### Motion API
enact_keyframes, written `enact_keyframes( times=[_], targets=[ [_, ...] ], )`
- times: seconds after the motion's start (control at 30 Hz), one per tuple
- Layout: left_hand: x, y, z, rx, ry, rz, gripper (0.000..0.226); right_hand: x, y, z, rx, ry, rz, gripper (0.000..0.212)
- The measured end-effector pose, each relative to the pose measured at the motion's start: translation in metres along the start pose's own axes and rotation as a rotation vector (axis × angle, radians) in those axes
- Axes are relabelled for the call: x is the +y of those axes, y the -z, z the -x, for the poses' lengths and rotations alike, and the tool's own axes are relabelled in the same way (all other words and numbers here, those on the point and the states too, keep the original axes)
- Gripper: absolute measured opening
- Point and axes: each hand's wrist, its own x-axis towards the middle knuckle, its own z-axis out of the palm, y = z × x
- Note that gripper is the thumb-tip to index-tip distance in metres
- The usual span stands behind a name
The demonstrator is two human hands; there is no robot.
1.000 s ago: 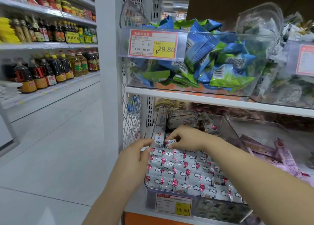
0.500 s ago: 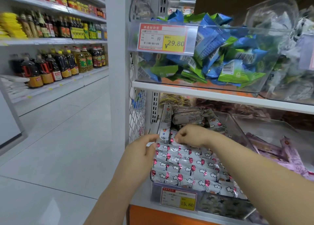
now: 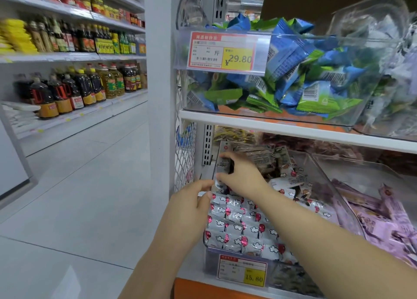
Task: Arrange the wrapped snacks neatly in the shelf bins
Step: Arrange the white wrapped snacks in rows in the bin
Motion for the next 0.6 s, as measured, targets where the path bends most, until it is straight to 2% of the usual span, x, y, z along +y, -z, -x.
enact_keyframes(
  times=[0.2, 0.4, 0.47, 0.6],
  targets=[
    [-0.001, -0.002, -0.002, 0.013, -0.004, -0.012, 0.031, 0.002, -0.004, 0.006, 0.155, 0.018, -0.076, 0.028],
    [0.0, -0.001, -0.001, 0.015, 0.003, -0.005, 0.031, 0.003, 0.01, 0.023, 0.143, 0.018, -0.17, 0.025],
    [0.0, -0.002, -0.002, 0.02, 0.002, -0.009, 0.031, 0.009, 0.026, 0.039, 0.149, 0.022, -0.133, 0.027],
    [0.001, -0.002, -0.001, 0.024, 0.003, -0.017, 0.032, 0.035, 0.061, 0.075, 0.176, -0.029, 0.089, 0.029]
  ],
)
